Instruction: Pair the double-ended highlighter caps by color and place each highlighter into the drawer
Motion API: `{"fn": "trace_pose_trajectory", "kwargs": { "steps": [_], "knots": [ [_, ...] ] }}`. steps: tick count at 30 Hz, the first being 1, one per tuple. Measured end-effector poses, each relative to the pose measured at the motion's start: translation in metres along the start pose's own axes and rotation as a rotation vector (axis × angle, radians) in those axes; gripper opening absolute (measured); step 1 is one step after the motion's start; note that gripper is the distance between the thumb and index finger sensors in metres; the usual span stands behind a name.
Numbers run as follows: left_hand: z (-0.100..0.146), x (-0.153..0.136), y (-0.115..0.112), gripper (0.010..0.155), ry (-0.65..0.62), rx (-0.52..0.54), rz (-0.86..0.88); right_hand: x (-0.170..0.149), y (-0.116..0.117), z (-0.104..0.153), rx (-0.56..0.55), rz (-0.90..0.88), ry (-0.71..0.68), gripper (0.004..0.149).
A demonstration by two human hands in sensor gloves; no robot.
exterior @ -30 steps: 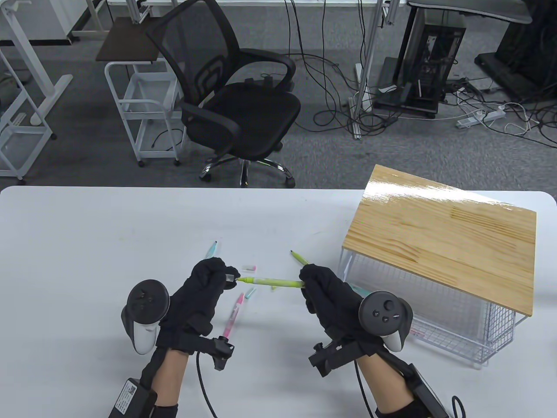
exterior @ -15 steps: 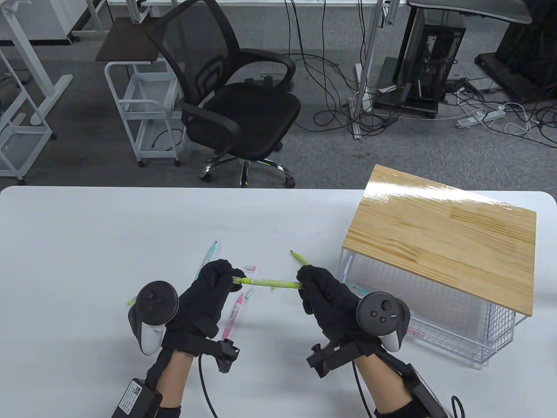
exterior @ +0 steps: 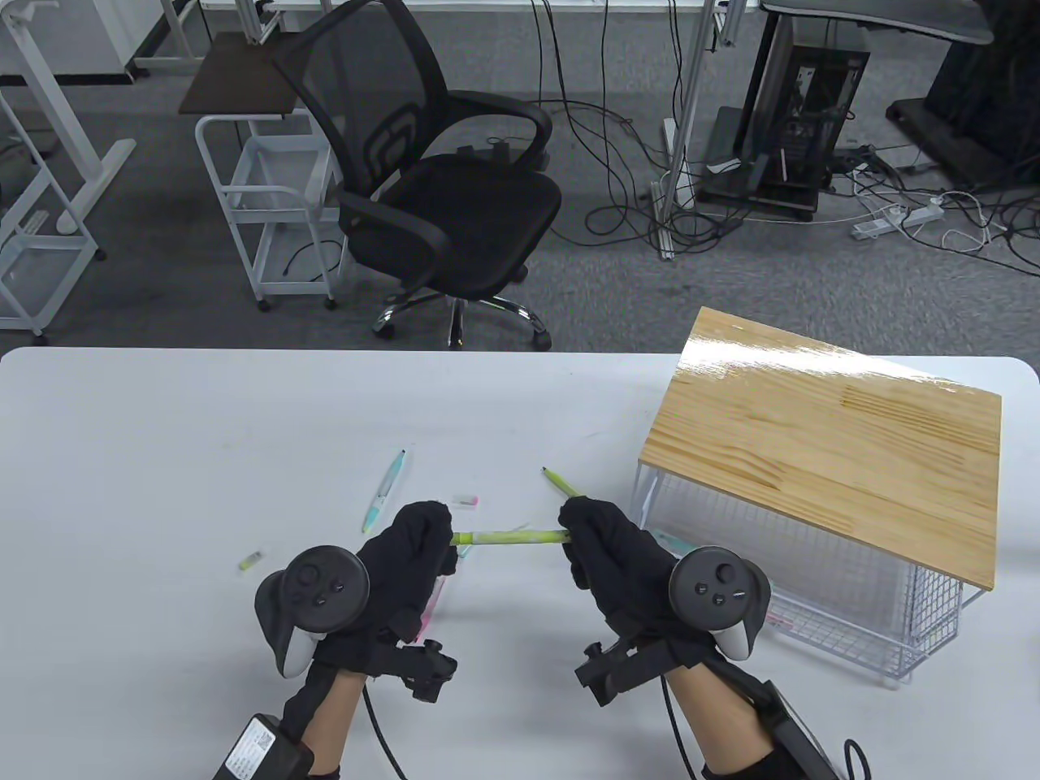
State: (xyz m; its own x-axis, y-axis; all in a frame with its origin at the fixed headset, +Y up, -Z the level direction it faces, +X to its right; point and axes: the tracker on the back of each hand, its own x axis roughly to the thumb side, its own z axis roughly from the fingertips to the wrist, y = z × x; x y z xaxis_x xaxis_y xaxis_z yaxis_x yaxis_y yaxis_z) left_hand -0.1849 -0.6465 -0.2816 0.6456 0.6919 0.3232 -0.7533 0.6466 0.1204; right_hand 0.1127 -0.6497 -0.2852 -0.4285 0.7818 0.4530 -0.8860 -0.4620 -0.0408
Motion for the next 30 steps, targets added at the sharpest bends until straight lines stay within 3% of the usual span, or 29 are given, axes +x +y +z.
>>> {"fn": "trace_pose_trajectory", "kwargs": {
  "steps": [8,14,30],
  "knots": [
    [0.009,0.014,-0.009,0.043,-0.095,0.129,-0.14,0.002,-0.003,0.003,-0.033,0.08,-0.022,0.041],
    [0.012,0.016,-0.018,0.043,-0.11,0.128,-0.196,0.002,-0.005,0.004,-0.047,0.116,-0.024,0.041],
    [0.011,0.013,-0.018,0.043,-0.068,0.153,-0.22,0.011,0.005,0.007,-0.001,0.305,-0.094,0.041]
  ]
}}
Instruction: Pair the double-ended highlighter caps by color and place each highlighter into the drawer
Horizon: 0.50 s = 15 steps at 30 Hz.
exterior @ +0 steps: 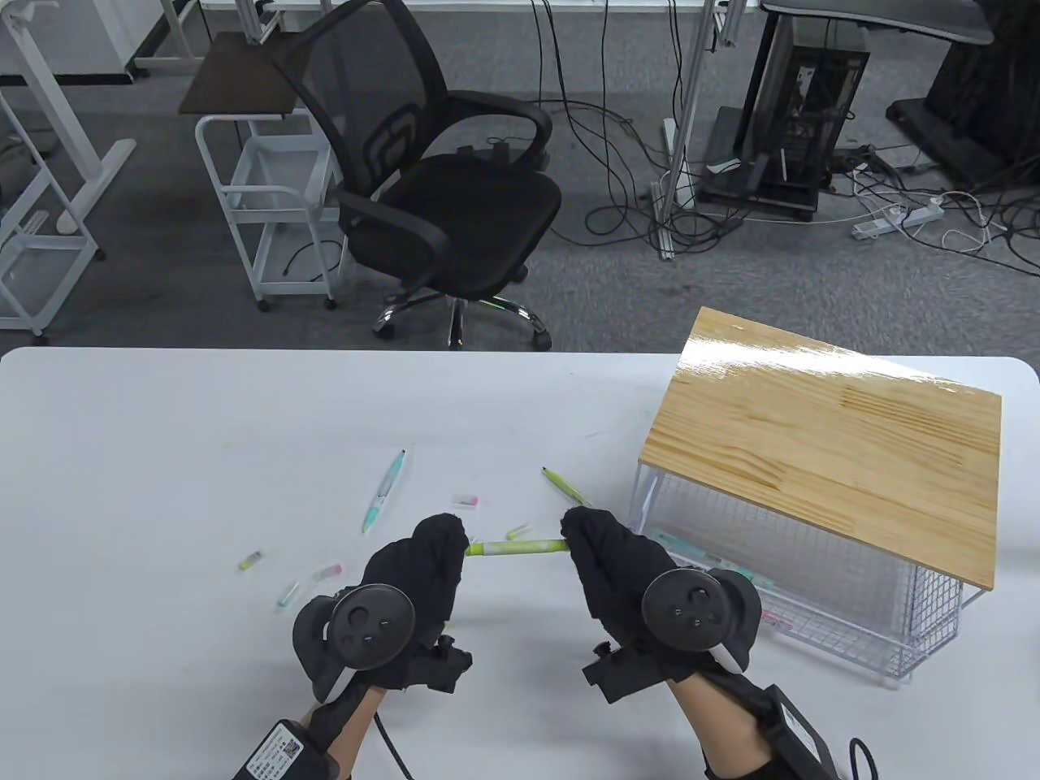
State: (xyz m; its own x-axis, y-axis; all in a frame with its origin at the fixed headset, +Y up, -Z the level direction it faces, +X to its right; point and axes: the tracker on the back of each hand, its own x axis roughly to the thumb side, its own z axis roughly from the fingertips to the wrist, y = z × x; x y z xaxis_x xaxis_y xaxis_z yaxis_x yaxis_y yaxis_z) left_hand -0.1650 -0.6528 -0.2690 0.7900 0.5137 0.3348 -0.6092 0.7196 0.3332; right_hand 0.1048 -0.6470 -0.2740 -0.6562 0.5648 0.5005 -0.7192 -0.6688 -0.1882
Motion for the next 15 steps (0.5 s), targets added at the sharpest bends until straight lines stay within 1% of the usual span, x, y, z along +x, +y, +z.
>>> {"fn": "trace_pose_trajectory", "kwargs": {
  "steps": [4,7,10,15],
  "knots": [
    [0.0,-0.002,-0.001,0.043,0.012,0.004,-0.01,0.003,0.004,0.001,0.008,0.086,-0.027,0.041],
    [0.001,-0.001,-0.003,0.043,0.027,0.003,-0.035,0.004,0.008,0.002,0.011,0.116,-0.031,0.041],
    [0.0,-0.005,-0.006,0.043,0.042,-0.018,-0.058,0.007,0.012,0.002,0.021,0.168,-0.062,0.041],
    [-0.005,-0.014,-0.01,0.044,0.075,-0.067,-0.032,0.013,0.012,0.001,0.056,0.254,-0.132,0.043]
  ]
}}
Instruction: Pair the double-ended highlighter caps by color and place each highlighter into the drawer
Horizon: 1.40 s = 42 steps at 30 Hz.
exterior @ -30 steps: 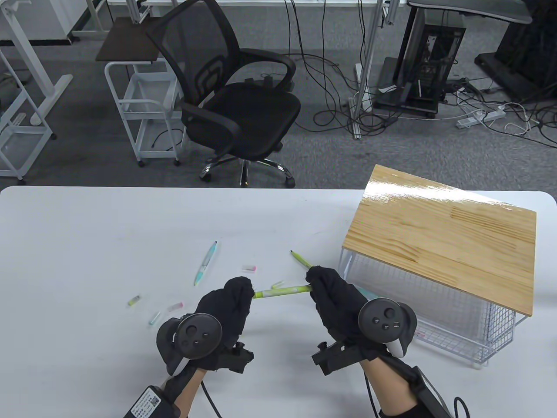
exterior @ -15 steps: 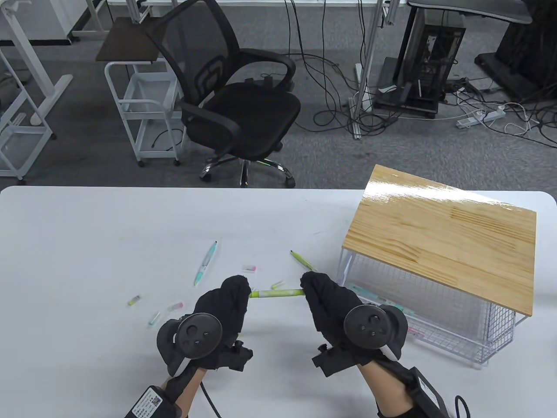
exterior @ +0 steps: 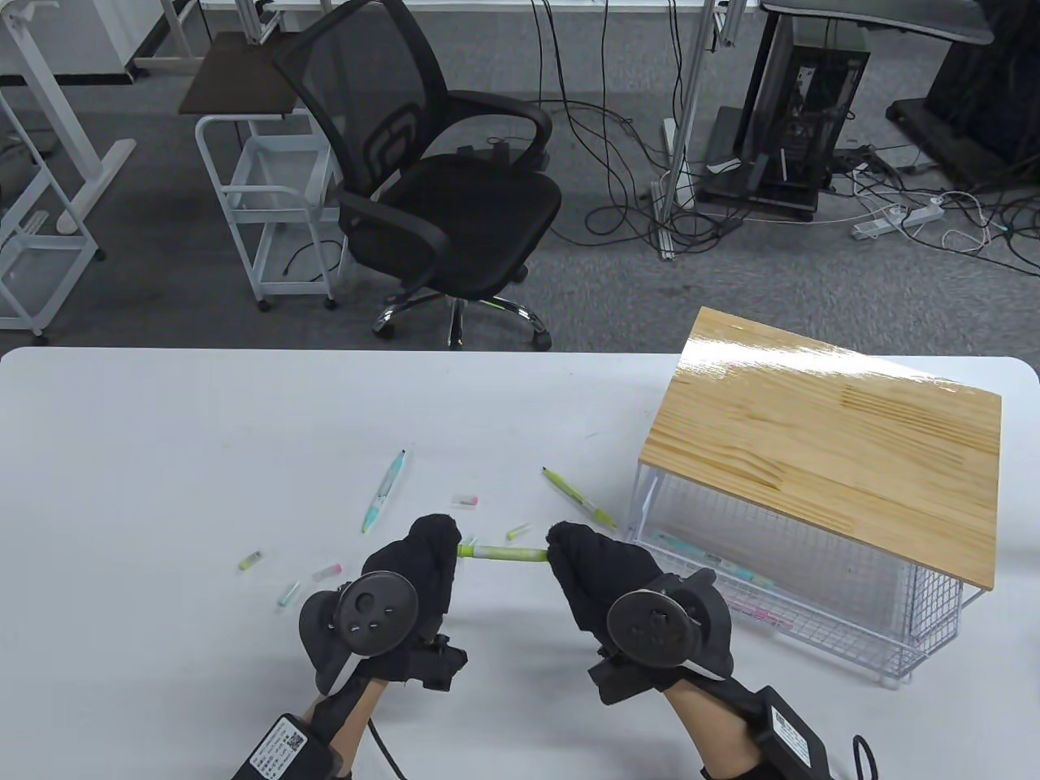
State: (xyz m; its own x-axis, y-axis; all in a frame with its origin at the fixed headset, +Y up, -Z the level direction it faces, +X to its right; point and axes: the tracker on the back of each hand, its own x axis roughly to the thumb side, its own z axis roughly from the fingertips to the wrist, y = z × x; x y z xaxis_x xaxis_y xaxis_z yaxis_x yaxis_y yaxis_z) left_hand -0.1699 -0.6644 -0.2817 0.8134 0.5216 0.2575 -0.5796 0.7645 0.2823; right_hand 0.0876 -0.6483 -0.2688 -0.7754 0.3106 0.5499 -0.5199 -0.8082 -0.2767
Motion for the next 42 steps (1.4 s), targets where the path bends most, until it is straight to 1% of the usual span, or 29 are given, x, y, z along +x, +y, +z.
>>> {"fn": "trace_pose_trajectory", "kwargs": {
  "steps": [3,4,5,6,7,9,10,11,12,14,17,19,20,22,25,27,31,34,37,39,42],
  "knots": [
    [-0.004,-0.007,0.0,0.044,0.023,-0.033,0.034,0.006,-0.001,-0.003,0.106,0.069,-0.015,0.047],
    [-0.005,-0.01,-0.001,0.044,0.036,-0.043,0.05,0.009,-0.001,-0.004,0.163,0.111,-0.017,0.048],
    [-0.006,-0.011,-0.001,0.044,0.039,-0.051,0.059,0.012,0.0,-0.004,0.182,0.152,-0.014,0.046],
    [-0.007,-0.012,-0.001,0.044,0.042,-0.069,0.069,0.015,0.001,-0.004,0.204,0.243,-0.009,0.049],
    [-0.007,-0.012,-0.001,0.044,0.044,-0.085,0.072,0.018,0.003,-0.004,0.242,0.348,-0.009,0.049],
    [-0.008,-0.011,-0.001,0.045,0.029,-0.126,0.072,0.023,0.006,-0.002,0.233,0.522,0.005,0.049],
    [-0.008,-0.01,-0.002,0.045,0.022,-0.135,0.071,0.024,0.006,-0.002,0.209,0.564,0.01,0.048],
    [-0.008,-0.009,-0.001,0.047,0.013,-0.138,0.064,0.025,0.006,-0.002,0.161,0.592,0.015,0.048],
    [-0.008,-0.008,-0.001,0.049,0.009,-0.139,0.059,0.025,0.004,-0.002,0.134,0.599,0.027,0.048],
    [-0.008,-0.007,0.002,0.054,0.005,-0.133,0.055,0.022,-0.005,-0.004,0.129,0.619,0.071,0.047],
    [-0.009,-0.014,0.01,0.056,0.03,-0.103,0.078,0.009,-0.028,-0.005,0.132,0.743,0.171,0.047],
    [-0.011,-0.02,0.013,0.056,0.046,-0.102,0.093,-0.003,-0.04,-0.005,0.176,0.793,0.259,0.048],
    [-0.012,-0.024,0.016,0.056,0.06,-0.099,0.104,-0.013,-0.049,-0.004,0.222,0.803,0.332,0.048],
    [-0.013,-0.03,0.02,0.056,0.08,-0.085,0.124,-0.031,-0.063,-0.001,0.262,0.779,0.456,0.048],
    [-0.014,-0.035,0.024,0.056,0.093,-0.076,0.143,-0.053,-0.083,0.006,0.258,0.73,0.581,0.047],
    [-0.014,-0.036,0.025,0.057,0.096,-0.074,0.148,-0.065,-0.094,0.012,0.252,0.716,0.645,0.047],
    [-0.014,-0.037,0.026,0.057,0.101,-0.071,0.141,-0.081,-0.107,0.021,0.259,0.715,0.724,0.047],
    [-0.014,-0.038,0.024,0.057,0.109,-0.08,0.129,-0.094,-0.108,0.026,0.295,0.704,0.76,0.046],
    [-0.014,-0.039,0.021,0.057,0.113,-0.088,0.111,-0.101,-0.102,0.026,0.332,0.686,0.769,0.047],
    [-0.014,-0.039,0.019,0.057,0.114,-0.095,0.095,-0.107,-0.094,0.025,0.374,0.676,0.775,0.047],
    [-0.014,-0.04,0.015,0.057,0.116,-0.104,0.073,-0.116,-0.077,0.023,0.442,0.709,0.784,0.05]
  ]
}}
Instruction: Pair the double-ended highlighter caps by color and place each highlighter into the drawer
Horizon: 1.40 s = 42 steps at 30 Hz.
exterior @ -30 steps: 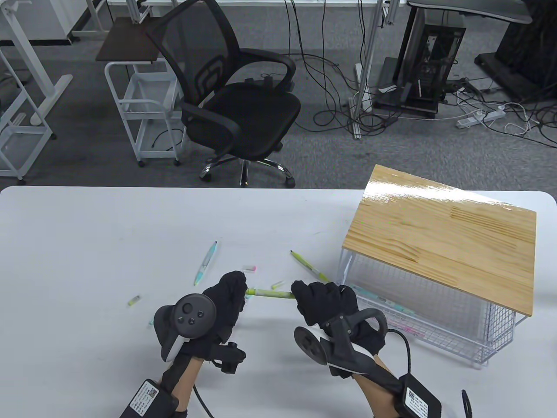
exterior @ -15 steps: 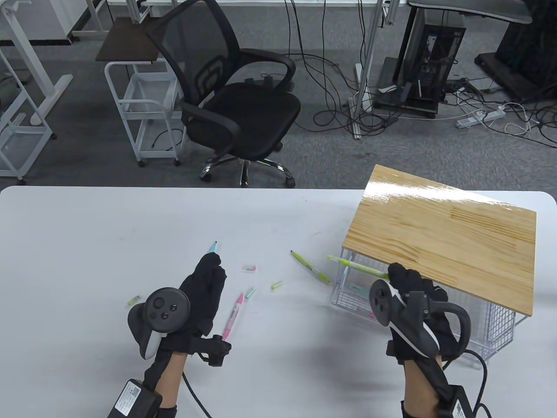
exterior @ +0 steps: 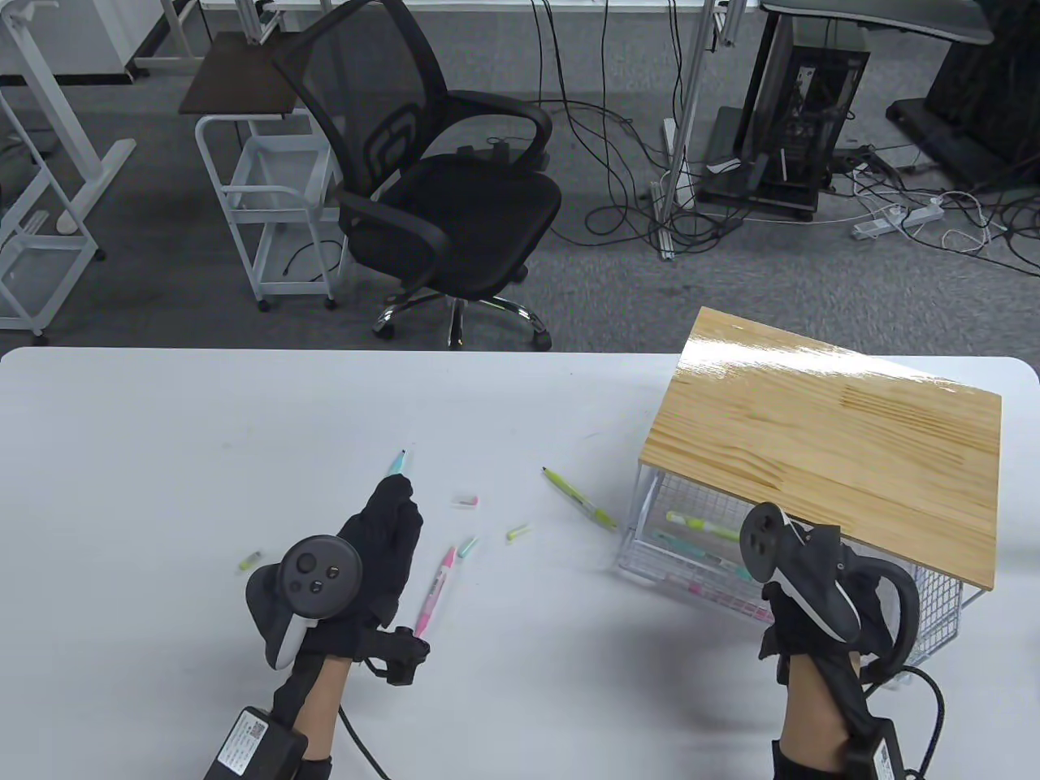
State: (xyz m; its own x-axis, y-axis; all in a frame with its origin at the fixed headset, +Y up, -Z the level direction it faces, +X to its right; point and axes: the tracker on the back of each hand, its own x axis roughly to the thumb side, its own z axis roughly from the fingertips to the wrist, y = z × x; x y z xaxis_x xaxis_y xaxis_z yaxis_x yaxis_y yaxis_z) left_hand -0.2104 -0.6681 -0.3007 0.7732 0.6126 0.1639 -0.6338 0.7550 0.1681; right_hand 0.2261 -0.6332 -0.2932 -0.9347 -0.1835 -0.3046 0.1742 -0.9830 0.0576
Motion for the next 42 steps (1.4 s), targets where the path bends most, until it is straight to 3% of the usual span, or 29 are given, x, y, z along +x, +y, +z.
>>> {"fn": "trace_pose_trajectory", "kwargs": {
  "steps": [9,26,32,42],
  "knots": [
    [0.0,-0.001,-0.003,0.057,0.0,-0.018,-0.017,0.008,0.031,-0.02,0.124,0.053,-0.009,0.05],
    [0.0,-0.002,-0.004,0.057,0.009,-0.028,-0.03,0.008,0.049,-0.029,0.194,0.056,-0.005,0.059],
    [-0.001,-0.002,-0.004,0.057,0.009,-0.03,-0.032,0.01,0.037,-0.024,0.131,0.022,-0.026,0.06],
    [-0.001,-0.002,-0.003,0.057,0.014,-0.044,-0.041,0.04,-0.019,0.019,-0.085,-0.153,-0.265,0.053]
  ]
}}
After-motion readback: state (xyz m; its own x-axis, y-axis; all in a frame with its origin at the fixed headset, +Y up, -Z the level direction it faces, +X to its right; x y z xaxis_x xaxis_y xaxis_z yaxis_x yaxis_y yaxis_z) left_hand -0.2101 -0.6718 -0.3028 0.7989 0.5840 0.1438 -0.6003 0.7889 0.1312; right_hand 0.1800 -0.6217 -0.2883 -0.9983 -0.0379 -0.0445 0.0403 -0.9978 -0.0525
